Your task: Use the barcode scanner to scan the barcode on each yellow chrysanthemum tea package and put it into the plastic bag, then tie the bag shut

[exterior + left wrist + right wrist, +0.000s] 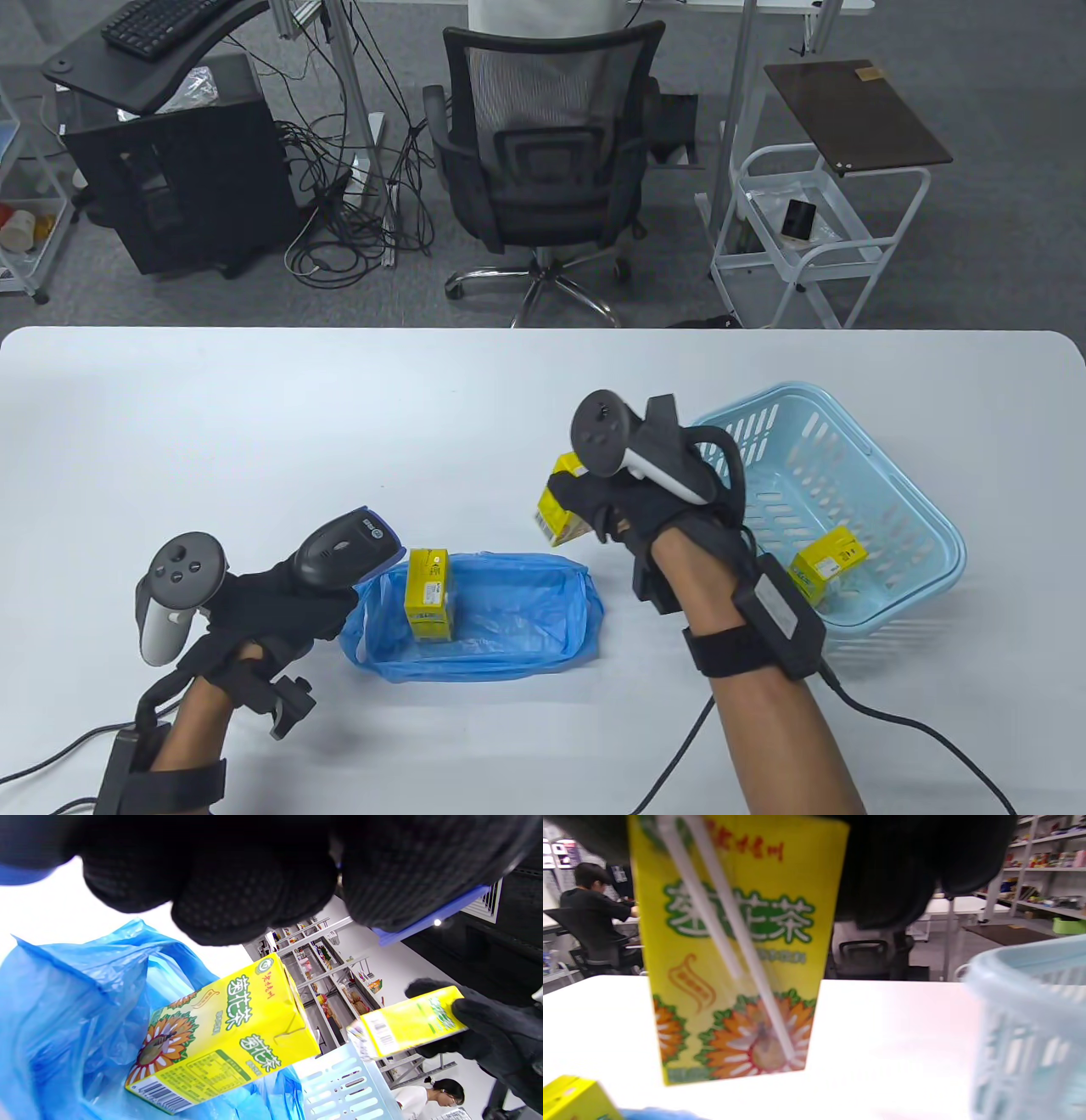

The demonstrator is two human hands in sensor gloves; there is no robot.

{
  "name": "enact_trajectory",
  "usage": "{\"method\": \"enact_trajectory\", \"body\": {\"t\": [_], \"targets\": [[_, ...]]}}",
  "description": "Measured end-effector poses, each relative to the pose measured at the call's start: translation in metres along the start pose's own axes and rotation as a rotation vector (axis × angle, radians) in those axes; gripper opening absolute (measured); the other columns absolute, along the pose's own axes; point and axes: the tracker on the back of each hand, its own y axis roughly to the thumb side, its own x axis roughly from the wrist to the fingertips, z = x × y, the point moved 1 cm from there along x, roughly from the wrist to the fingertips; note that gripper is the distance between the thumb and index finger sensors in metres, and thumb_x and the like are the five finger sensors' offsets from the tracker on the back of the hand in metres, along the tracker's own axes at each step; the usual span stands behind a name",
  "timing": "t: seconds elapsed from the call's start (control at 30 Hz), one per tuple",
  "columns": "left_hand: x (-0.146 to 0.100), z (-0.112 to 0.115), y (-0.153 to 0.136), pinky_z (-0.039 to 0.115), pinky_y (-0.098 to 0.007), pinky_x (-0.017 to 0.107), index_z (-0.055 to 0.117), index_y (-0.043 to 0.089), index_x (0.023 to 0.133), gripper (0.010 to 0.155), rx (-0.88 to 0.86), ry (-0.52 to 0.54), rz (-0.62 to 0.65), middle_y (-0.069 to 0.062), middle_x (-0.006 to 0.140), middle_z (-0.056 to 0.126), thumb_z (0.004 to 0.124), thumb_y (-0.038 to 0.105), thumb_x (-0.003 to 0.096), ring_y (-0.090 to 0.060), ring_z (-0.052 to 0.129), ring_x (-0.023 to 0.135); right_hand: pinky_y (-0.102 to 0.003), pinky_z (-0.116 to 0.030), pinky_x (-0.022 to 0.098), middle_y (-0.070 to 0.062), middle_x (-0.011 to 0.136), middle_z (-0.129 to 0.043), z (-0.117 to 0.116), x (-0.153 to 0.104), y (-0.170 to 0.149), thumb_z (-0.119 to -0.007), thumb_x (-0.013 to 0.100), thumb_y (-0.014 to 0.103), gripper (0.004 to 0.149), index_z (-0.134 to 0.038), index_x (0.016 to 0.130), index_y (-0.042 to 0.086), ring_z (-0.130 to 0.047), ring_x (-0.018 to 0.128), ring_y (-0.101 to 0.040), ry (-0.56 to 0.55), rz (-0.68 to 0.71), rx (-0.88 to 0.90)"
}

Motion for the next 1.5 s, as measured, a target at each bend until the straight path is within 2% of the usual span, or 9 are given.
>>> {"method": "enact_trajectory", "body": {"t": [0.2, 0.57, 0.77, 0.87, 0.93, 1.03, 1.17, 1.37, 1.5], "targets": [[0.003, 0.007, 0.001, 0.093, -0.043, 0.037, 0.076, 0.032, 0.086, 0.053, 0.020, -0.051, 0.006, 0.011, 0.063, 0.100, 0.091, 0.052, 0.0393, -0.020, 0.111, 0.041, -0.055, -0.078, 0.057, -0.011, 0.076, -0.089, -0.010, 0.005, 0.021, -0.064, 0.033, 0.075, 0.080, -0.059, 0.097, 0.027, -0.098, 0.055, -0.031, -0.067, -0.005, 0.031], [0.004, 0.015, 0.002, 0.093, -0.042, 0.036, 0.078, 0.030, 0.083, 0.050, 0.095, -0.113, -0.001, 0.012, 0.061, 0.100, 0.089, 0.054, 0.0397, -0.019, 0.111, 0.040, -0.056, -0.078, 0.057, -0.012, 0.077, -0.089, 0.007, -0.006, 0.039, -0.066, 0.033, 0.074, 0.080, -0.060, 0.097, 0.026, -0.099, 0.056, -0.033, -0.115, 0.053, 0.136], [0.002, 0.012, 0.008, 0.091, -0.044, 0.039, 0.076, 0.030, 0.085, 0.051, 0.055, -0.071, 0.057, 0.011, 0.063, 0.099, 0.090, 0.052, 0.0404, -0.020, 0.109, 0.042, -0.055, -0.079, 0.057, -0.012, 0.079, -0.089, -0.001, -0.012, 0.050, -0.069, 0.033, 0.073, 0.079, -0.060, 0.096, 0.026, -0.101, 0.060, -0.033, -0.091, 0.096, 0.110], [0.001, 0.009, 0.007, 0.091, -0.044, 0.039, 0.070, 0.028, 0.092, 0.060, 0.026, -0.072, 0.063, 0.011, 0.063, 0.098, 0.090, 0.052, 0.0407, -0.021, 0.108, 0.042, -0.056, -0.078, 0.060, -0.013, 0.083, -0.087, -0.006, -0.016, 0.053, -0.075, 0.032, 0.070, 0.080, -0.058, 0.097, 0.027, -0.099, 0.067, -0.036, -0.047, 0.146, 0.071], [0.000, 0.006, 0.006, 0.091, -0.044, 0.039, 0.064, 0.027, 0.096, 0.066, 0.015, -0.053, 0.063, 0.011, 0.063, 0.098, 0.090, 0.052, 0.0407, -0.021, 0.108, 0.041, -0.056, -0.075, 0.063, -0.012, 0.088, -0.083, -0.012, -0.019, 0.054, -0.081, 0.030, 0.067, 0.082, -0.054, 0.097, 0.027, -0.096, 0.073, -0.038, 0.004, 0.199, 0.040], [0.000, 0.002, 0.004, 0.090, -0.044, 0.039, 0.051, 0.025, 0.101, 0.076, -0.022, -0.029, 0.053, 0.011, 0.063, 0.098, 0.090, 0.052, 0.0408, -0.021, 0.107, 0.041, -0.056, -0.069, 0.069, -0.009, 0.096, -0.074, -0.034, -0.024, 0.058, -0.089, 0.029, 0.060, 0.091, -0.043, 0.099, 0.025, -0.088, 0.086, -0.036, 0.138, 0.365, 0.008], [-0.001, -0.003, 0.001, 0.090, -0.044, 0.039, 0.042, 0.024, 0.101, 0.082, -0.039, 0.000, 0.038, 0.011, 0.064, 0.098, 0.089, 0.052, 0.0409, -0.021, 0.107, 0.041, -0.055, -0.067, 0.070, -0.008, 0.099, -0.068, -0.067, -0.028, 0.067, -0.094, 0.028, 0.053, 0.093, -0.042, 0.099, 0.023, -0.084, 0.088, -0.038, 0.216, 0.441, 0.016], [-0.002, -0.004, -0.001, 0.090, -0.044, 0.039, 0.043, 0.023, 0.101, 0.081, -0.039, 0.000, 0.018, 0.010, 0.064, 0.097, 0.089, 0.052, 0.0413, -0.021, 0.107, 0.041, -0.055, -0.066, 0.071, -0.007, 0.101, -0.065, -0.103, -0.019, 0.075, -0.095, 0.029, 0.050, 0.092, -0.043, 0.099, 0.022, -0.082, 0.091, -0.035, 0.192, 0.441, 0.035], [-0.001, -0.003, -0.001, 0.090, -0.045, 0.039, 0.044, 0.023, 0.102, 0.080, -0.034, -0.009, 0.009, 0.010, 0.065, 0.097, 0.089, 0.052, 0.0412, -0.021, 0.107, 0.041, -0.055, -0.066, 0.070, -0.007, 0.101, -0.065, -0.114, -0.015, 0.077, -0.094, 0.030, 0.051, 0.091, -0.043, 0.099, 0.021, -0.082, 0.090, -0.035, 0.196, 0.415, 0.040]]}}
